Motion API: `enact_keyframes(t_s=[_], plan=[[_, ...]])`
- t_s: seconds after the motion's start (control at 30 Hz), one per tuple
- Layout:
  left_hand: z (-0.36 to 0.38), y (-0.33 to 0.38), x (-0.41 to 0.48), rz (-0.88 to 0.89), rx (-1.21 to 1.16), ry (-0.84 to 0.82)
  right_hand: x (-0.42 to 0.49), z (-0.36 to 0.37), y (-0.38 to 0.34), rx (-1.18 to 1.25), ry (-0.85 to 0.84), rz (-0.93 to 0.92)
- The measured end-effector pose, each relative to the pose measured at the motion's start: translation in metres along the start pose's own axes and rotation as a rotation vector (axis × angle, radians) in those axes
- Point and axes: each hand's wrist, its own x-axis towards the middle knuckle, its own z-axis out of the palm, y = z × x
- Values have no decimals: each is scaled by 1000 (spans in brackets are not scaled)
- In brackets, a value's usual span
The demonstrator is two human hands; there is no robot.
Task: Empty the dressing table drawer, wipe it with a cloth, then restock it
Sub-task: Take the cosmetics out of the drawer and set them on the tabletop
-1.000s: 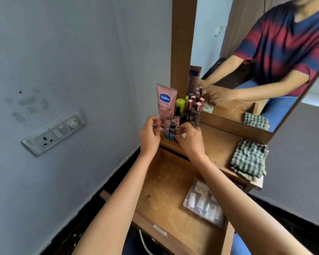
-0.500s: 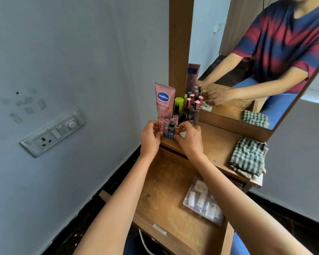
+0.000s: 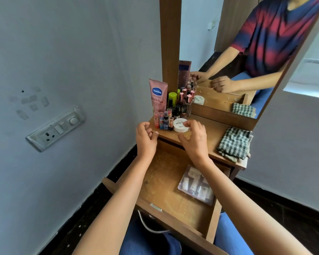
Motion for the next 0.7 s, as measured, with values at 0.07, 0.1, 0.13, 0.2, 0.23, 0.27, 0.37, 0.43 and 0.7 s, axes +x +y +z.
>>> enact_keyframes(t_s=[0.07,0.1,0.13,0.2,0.23,0.27,0.37,0.43,0.7], plan=[[-1,1,-21,-47,-17,-44,-24,-11,3,1,-33,-39],[0,1,-33,-75,8,-90,-38,-16,7,-3,-78,-45],[1,0,-43,-104,45,-150,-51,-20,11,-28,-150,-39],[5,-5,-62,-191,107,-289,-77,-23,23,-155,-340,-5],[7,-8,-69,-252,145,-357,-88,-23,29,-235,-434,19],[9,-10,-77,-310,209,-426,-98,-23,34,-311,-518,50],[13,-11,-96,-428,404,-631,-119,-25,43,-482,-684,101],[18,-12,-105,-512,373,-696,-125,-25,45,-554,-701,56],[42,-10,-121,-739,123,-663,-128,-27,47,-516,-670,30]])
